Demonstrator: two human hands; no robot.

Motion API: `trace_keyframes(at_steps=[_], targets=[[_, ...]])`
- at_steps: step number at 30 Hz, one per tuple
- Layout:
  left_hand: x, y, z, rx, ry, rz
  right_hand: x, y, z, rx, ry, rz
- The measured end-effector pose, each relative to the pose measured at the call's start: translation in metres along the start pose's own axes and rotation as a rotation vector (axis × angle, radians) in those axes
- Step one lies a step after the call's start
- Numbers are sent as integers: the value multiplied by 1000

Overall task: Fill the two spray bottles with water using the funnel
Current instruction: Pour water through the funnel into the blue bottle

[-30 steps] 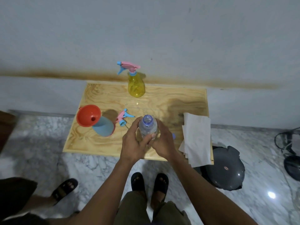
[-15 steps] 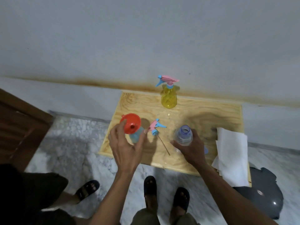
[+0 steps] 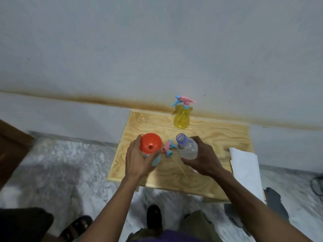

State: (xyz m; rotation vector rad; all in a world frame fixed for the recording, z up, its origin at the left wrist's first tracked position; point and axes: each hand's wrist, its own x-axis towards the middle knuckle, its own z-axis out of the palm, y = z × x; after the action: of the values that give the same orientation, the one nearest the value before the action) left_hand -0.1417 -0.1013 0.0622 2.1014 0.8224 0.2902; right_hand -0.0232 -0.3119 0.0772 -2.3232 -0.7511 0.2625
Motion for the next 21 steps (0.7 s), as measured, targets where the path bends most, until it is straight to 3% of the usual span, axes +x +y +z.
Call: trace_keyframes(at_steps=[12, 21], targets=[[11, -3, -16, 28, -118, 59, 33, -31, -6, -433, -275, -26], [13, 5, -24, 38, -140, 129, 47, -36, 2, -637, -359, -37]])
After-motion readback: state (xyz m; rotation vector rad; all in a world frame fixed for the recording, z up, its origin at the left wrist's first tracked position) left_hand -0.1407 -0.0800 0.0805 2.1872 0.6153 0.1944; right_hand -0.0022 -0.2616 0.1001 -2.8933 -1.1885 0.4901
